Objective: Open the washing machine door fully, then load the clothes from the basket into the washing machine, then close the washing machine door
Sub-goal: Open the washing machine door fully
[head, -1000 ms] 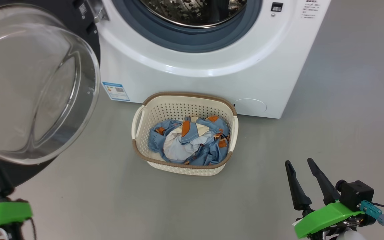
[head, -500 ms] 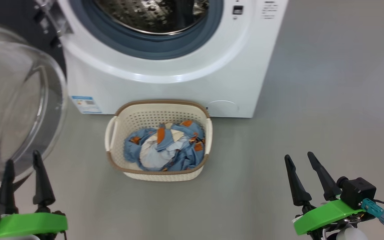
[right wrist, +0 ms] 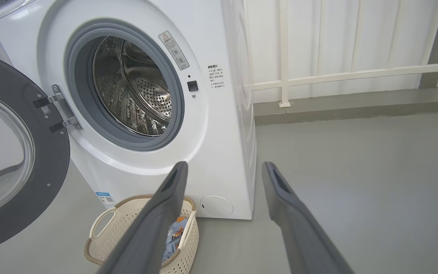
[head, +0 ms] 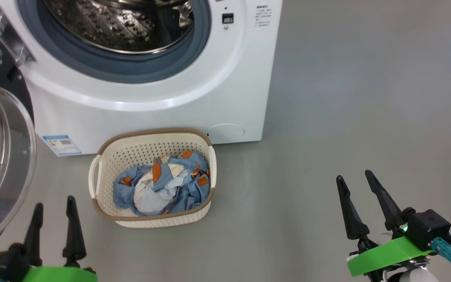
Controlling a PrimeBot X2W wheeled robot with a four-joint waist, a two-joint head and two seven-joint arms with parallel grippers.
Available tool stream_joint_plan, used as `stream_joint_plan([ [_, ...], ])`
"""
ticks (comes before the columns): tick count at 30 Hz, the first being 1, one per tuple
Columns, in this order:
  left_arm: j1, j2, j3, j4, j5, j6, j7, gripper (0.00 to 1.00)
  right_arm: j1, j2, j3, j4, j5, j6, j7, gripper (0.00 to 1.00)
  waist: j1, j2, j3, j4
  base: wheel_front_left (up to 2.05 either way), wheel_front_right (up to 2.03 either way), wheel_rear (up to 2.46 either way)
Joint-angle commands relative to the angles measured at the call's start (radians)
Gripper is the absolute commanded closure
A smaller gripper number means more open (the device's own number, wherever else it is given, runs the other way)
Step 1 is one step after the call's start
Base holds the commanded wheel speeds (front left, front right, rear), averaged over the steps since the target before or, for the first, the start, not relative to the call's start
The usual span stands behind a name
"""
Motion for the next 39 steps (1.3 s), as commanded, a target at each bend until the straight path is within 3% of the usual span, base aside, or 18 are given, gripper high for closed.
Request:
stream_joint_plan([
  [1,0.003,0.026,0.023,-0.018,0.01,-0.005,-0.006,0.0,0.002,0.005,0.027,-0.038,-0.014,0.002,-0.012,0.0,0.0,0.0,-0.018,-0.017,0.0,0.0,0.0],
  [17,0.076,0.026,-0.011,-0.019,0.023,-0.006,-0.006,0.0,0.071,0.006,0.018,-0.063,-0.037,0.002,-0.012,0.0,0.0,0.0,-0.106,-0.015,0.0,0.0,0.0],
  [39,0.071,0.026,-0.028,-0.035,0.049,-0.007,-0.006,0.0,0.069,0.007,0.002,-0.053,-0.033,0.002,-0.012,0.0,0.0,0.0,-0.102,0.01,0.0,0.0,0.0],
])
